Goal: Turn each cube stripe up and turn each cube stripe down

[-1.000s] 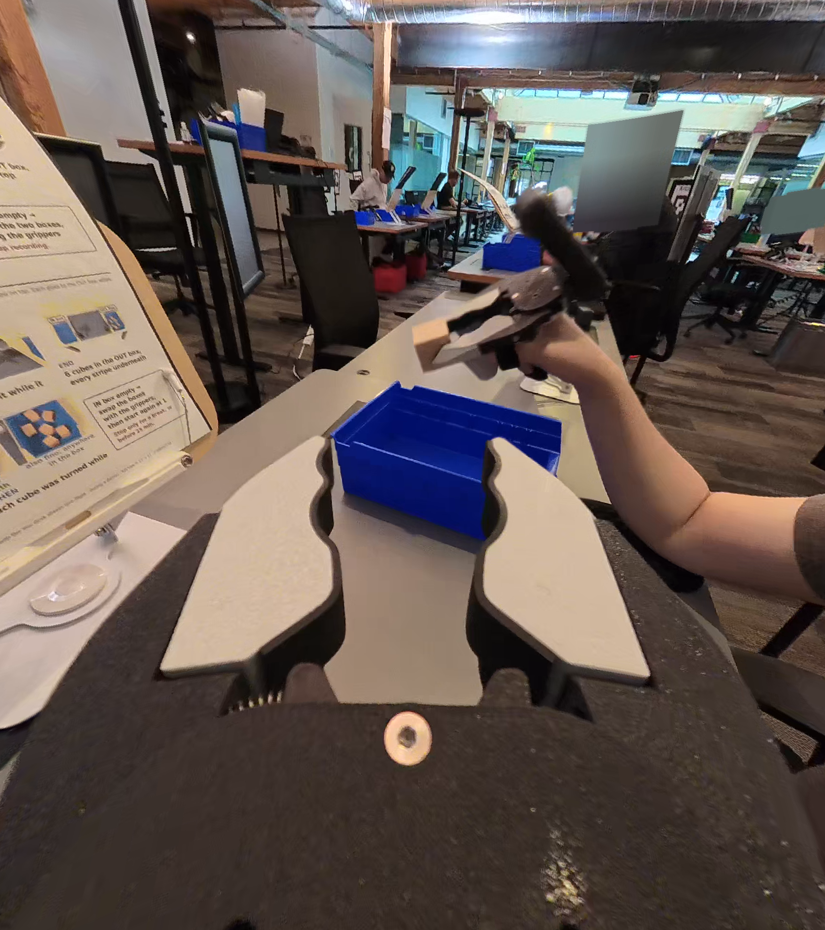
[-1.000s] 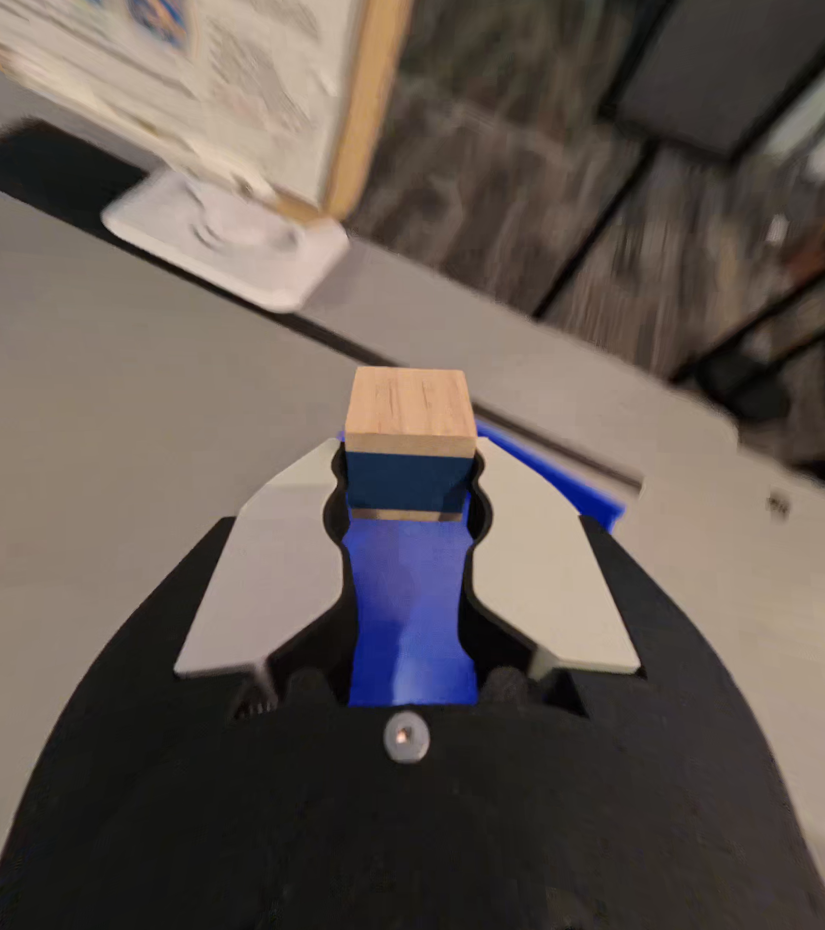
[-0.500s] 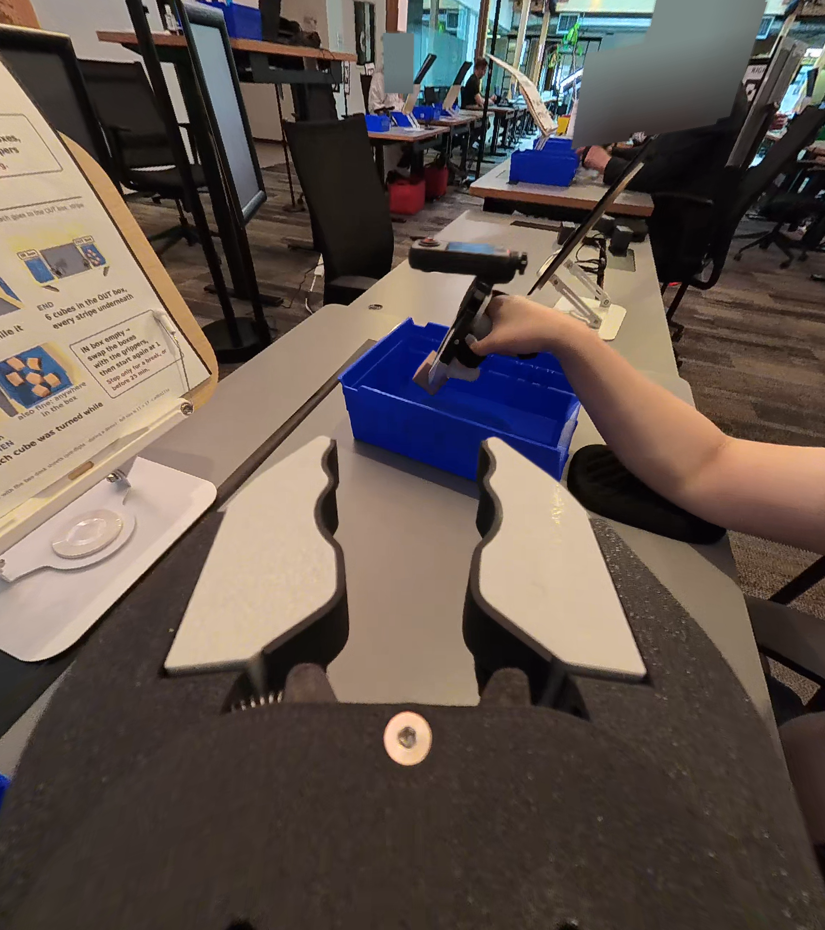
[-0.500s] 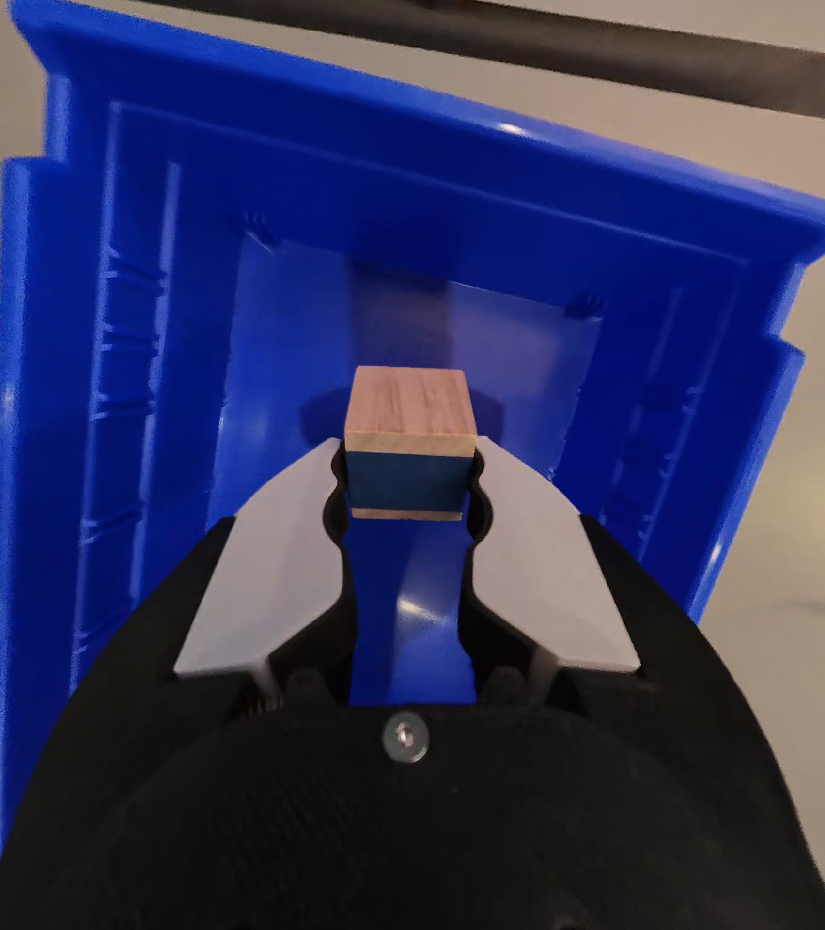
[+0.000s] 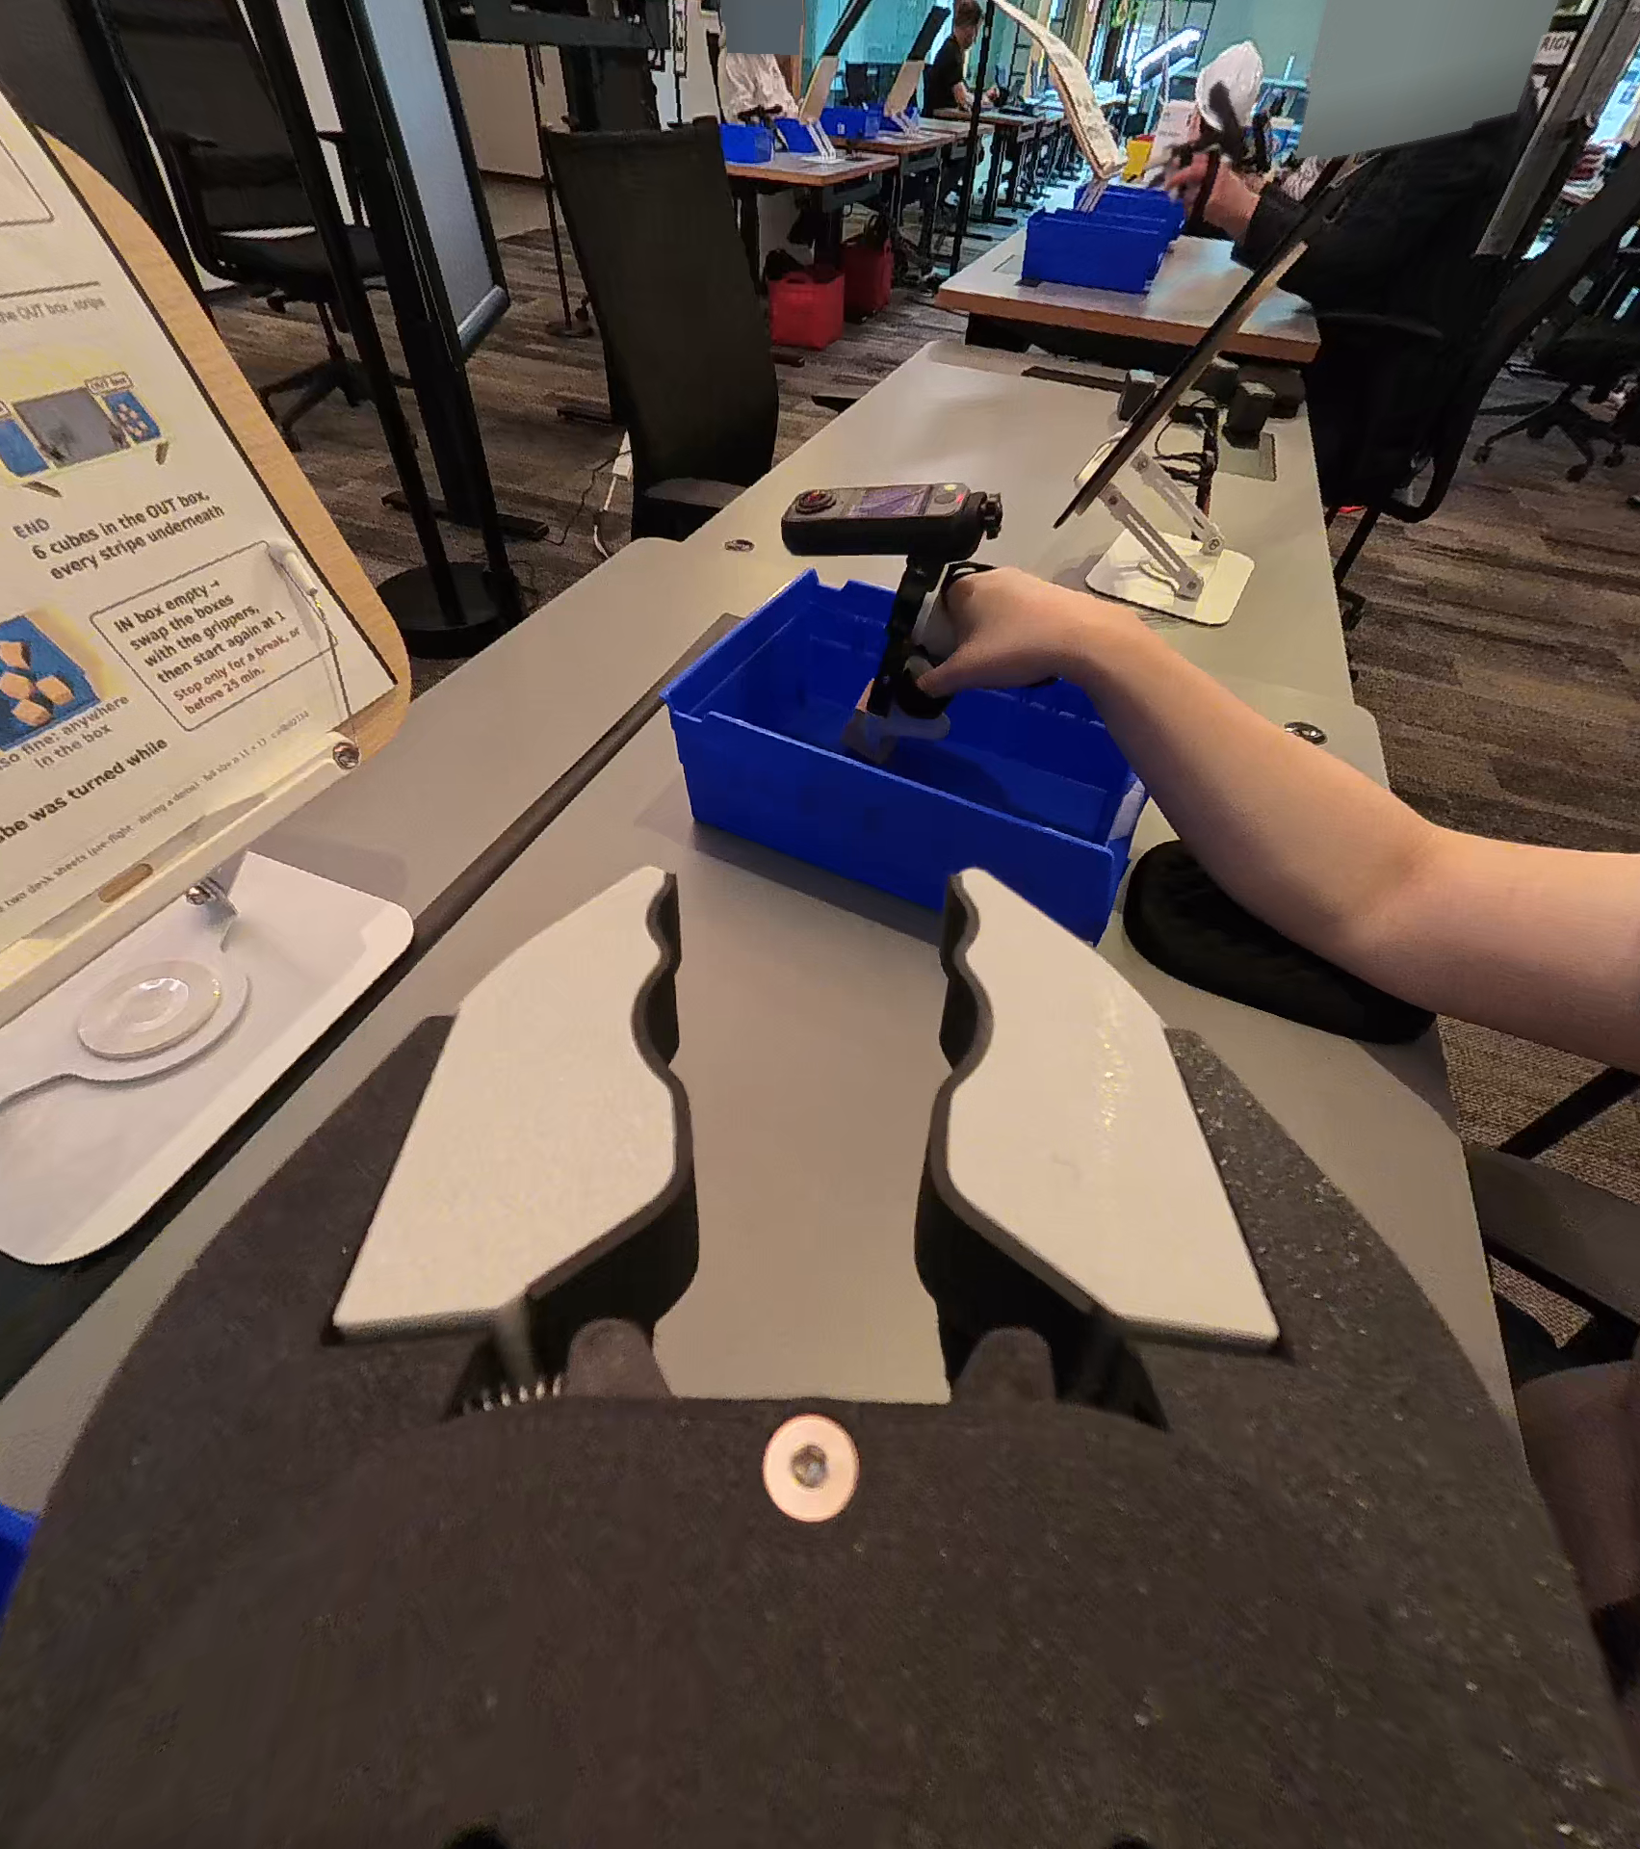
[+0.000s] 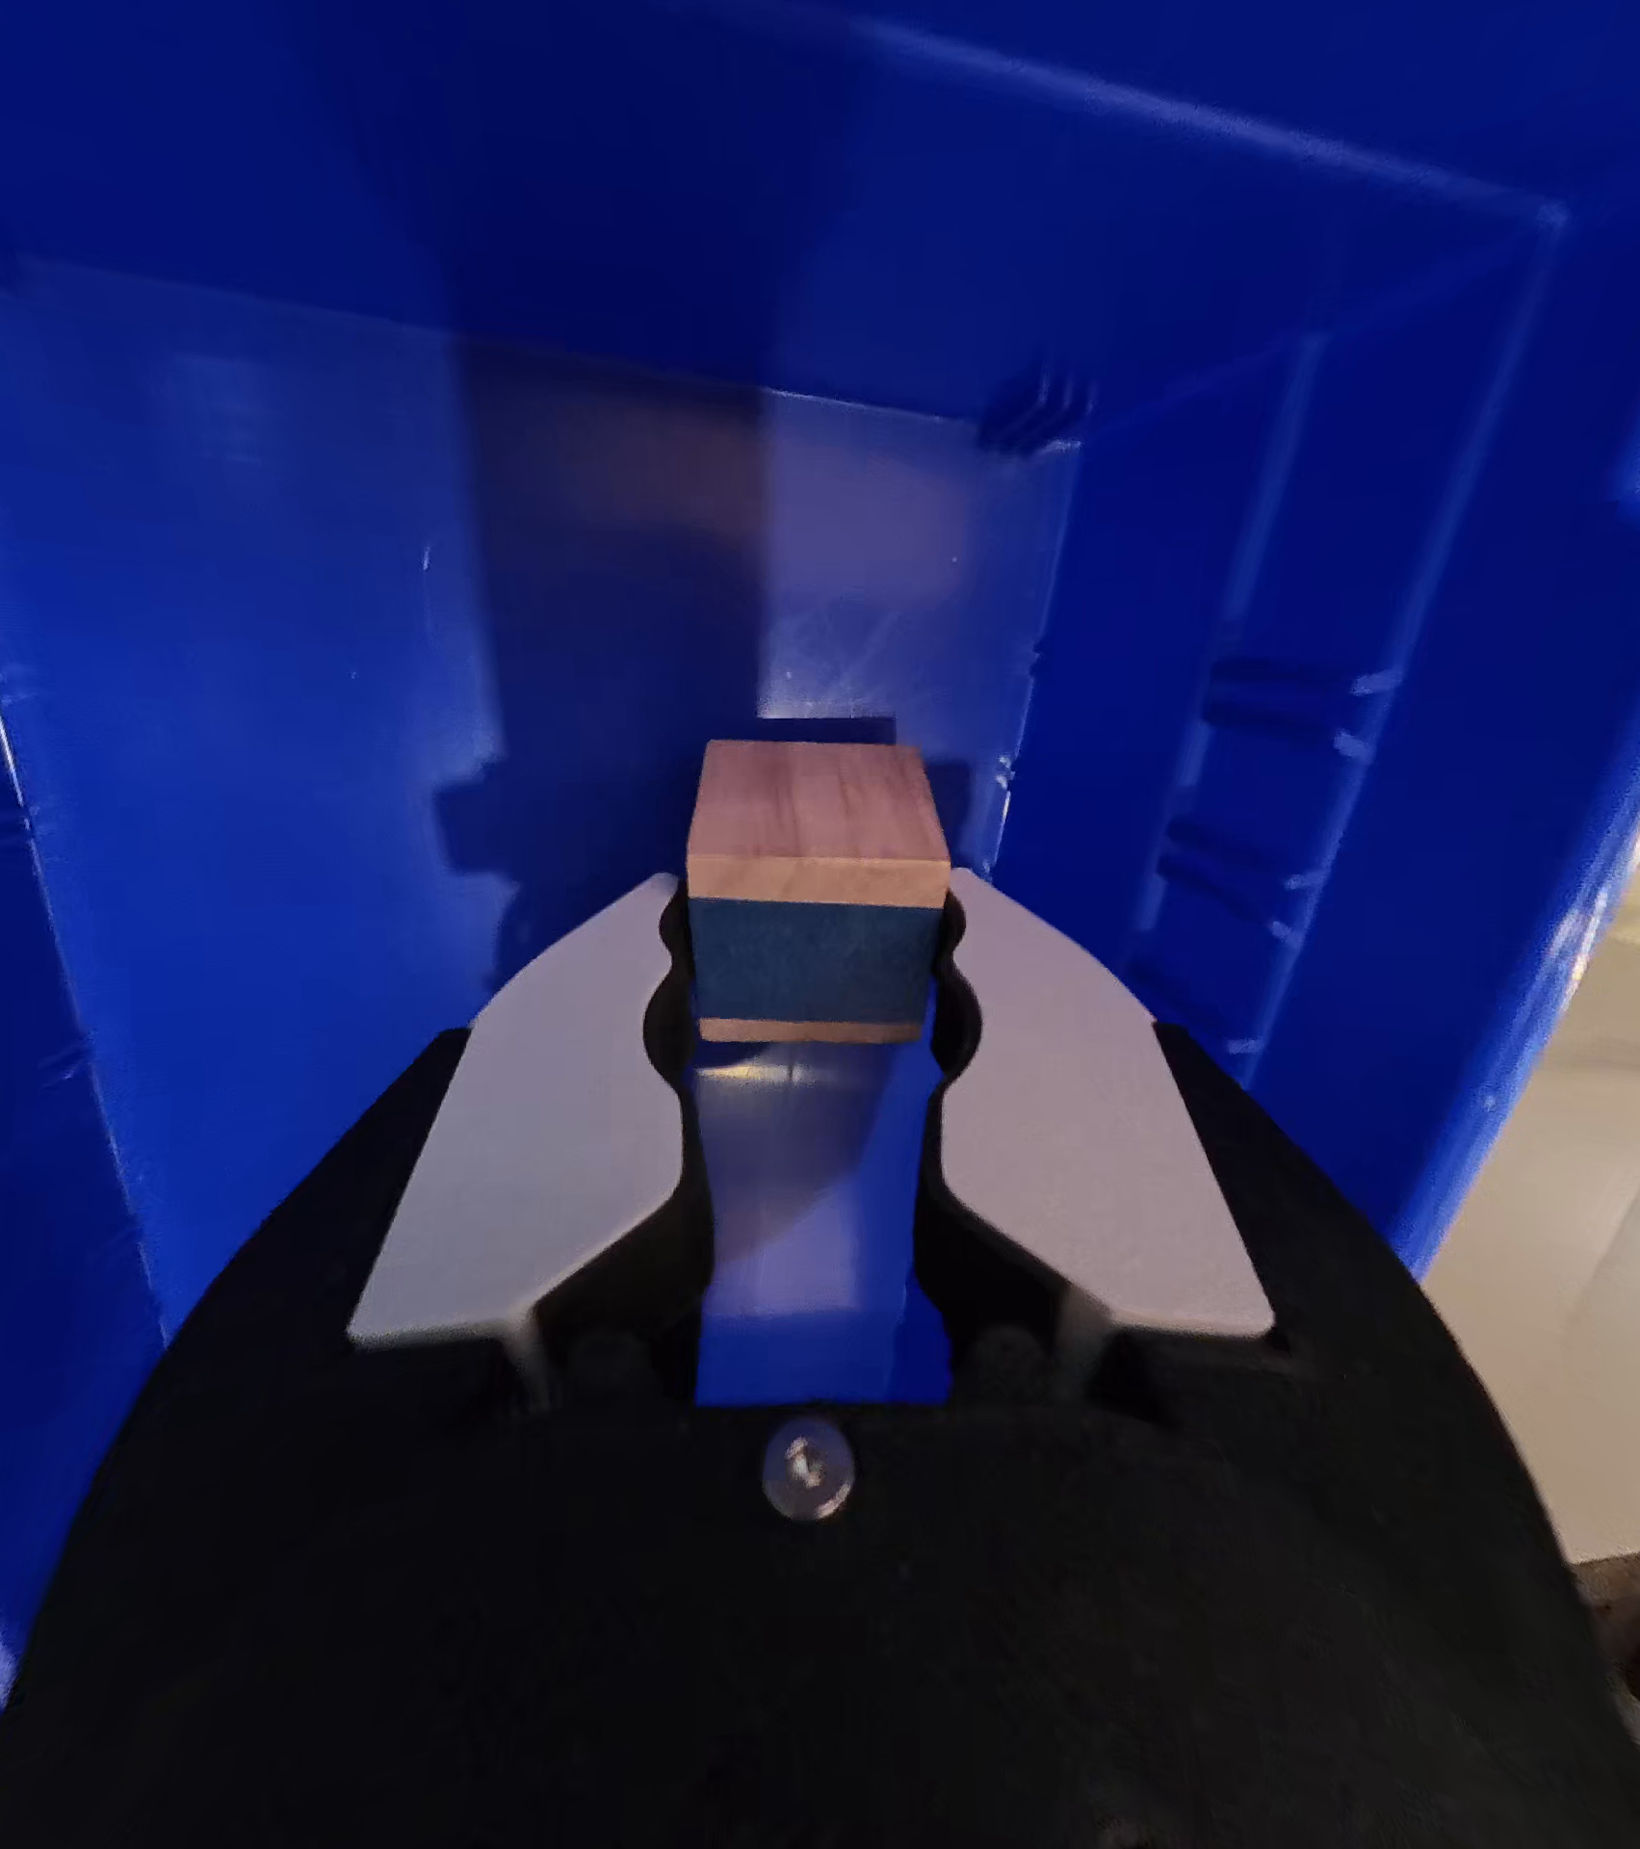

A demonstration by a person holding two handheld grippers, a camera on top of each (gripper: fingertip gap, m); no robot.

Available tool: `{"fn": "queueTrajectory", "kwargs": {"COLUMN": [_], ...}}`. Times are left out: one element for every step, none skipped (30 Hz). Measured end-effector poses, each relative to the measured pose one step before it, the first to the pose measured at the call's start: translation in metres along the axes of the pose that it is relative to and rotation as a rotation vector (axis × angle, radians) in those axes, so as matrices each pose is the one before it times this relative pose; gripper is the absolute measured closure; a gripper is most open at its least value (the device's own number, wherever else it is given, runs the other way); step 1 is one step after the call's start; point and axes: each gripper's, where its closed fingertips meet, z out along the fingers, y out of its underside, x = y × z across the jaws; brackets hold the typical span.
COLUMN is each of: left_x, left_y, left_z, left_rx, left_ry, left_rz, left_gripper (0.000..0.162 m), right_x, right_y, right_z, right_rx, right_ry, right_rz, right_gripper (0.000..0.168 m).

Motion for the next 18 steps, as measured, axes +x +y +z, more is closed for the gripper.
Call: {"fn": "queueTrajectory", "kwargs": {"left_x": [-0.00042,-0.00055,-0.00080,-0.00116,-0.00172,-0.00236,-0.00307,-0.00406,-0.00486,-0.00577,-0.00673,-0.00748,-0.00823,-0.00892,-0.00966,-0.01145,-0.01374,-0.01508], "left_y": [0.00030,-0.00009,-0.00057,-0.00062,-0.00047,-0.00006,0.00017,0.00067,0.00081,0.00058,0.00026,0.00012,0.00087,0.00243,0.00512,0.00817,0.01065,0.01226], "left_z": [-0.00047,-0.00107,-0.00146,-0.00193,-0.00251,-0.00286,-0.00351,-0.00396,-0.00464,-0.00555,-0.00627,-0.00682,-0.00723,-0.00751,-0.00780,-0.00732,-0.00674,-0.00523], "left_rx": [-0.0025,-0.0002,0.0022,0.0028,0.0018,-0.0004,-0.0019,-0.0036,-0.0049,-0.0041,-0.0009,0.0002,-0.0035,-0.0119,-0.0254,-0.0402,-0.0507,-0.0573], "left_ry": [-0.0023,-0.0041,-0.0051,-0.0068,-0.0099,-0.0117,-0.0140,-0.0178,-0.0222,-0.0268,-0.0314,-0.0355,-0.0388,-0.0402,-0.0431,-0.0516,-0.0644,-0.0713], "left_rz": [0.0001,0.0005,0.0008,0.0010,0.0012,0.0004,-0.0011,-0.0024,-0.0028,-0.0019,-0.0004,-0.0010,-0.0011,0.0013,0.0027,0.0022,0.0035,0.0059], "left_gripper": [0.112,0.112,0.112,0.112,0.113,0.114,0.114,0.114,0.114,0.114,0.114,0.114,0.114,0.114,0.116,0.118,0.119,0.119], "right_x": [0.00008,0.00041,0.00034,-0.00030,-0.00077,-0.00034,-0.00017,-0.00010,0.00074,0.00116,0.00035,0.00012,0.00029,0.00033,-0.00135,-0.00270,-0.00276,-0.00220], "right_y": [-0.00019,0.00023,0.00090,0.00174,0.00129,0.00044,-0.00025,-0.00109,-0.00229,-0.00261,-0.00268,-0.00301,-0.00324,-0.00304,-0.00290,-0.00275,-0.00262,-0.00251], "right_z": [0.00015,0.00017,0.00049,0.00076,0.00086,0.00042,0.00007,-0.00051,-0.00137,-0.00215,-0.00280,-0.00350,-0.00398,-0.00450,-0.00501,-0.00524,-0.00524,-0.00520], "right_rx": [0.0007,-0.0009,-0.0050,-0.0101,-0.0097,-0.0052,0.0010,0.0059,0.0132,0.0165,0.0167,0.0204,0.0221,0.0218,0.0211,0.0219,0.0206,0.0192], "right_ry": [0.0006,0.0018,0.0012,-0.0043,-0.0073,-0.0041,-0.0008,0.0003,0.0067,0.0091,0.0043,0.0040,0.0074,0.0074,-0.0022,-0.0105,-0.0098,-0.0055], "right_rz": [-0.0028,-0.0074,-0.0059,-0.0012,0.0005,0.0007,-0.0016,-0.0047,-0.0022,0.0008,-0.0024,-0.0069,-0.0078,-0.0075,-0.0092,-0.0105,-0.0084,-0.0068], "right_gripper": [0.122,0.121,0.121,0.121,0.120,0.120,0.119,0.119,0.118,0.116,0.115,0.114,0.112,0.110,0.110,0.110,0.110,0.110]}}
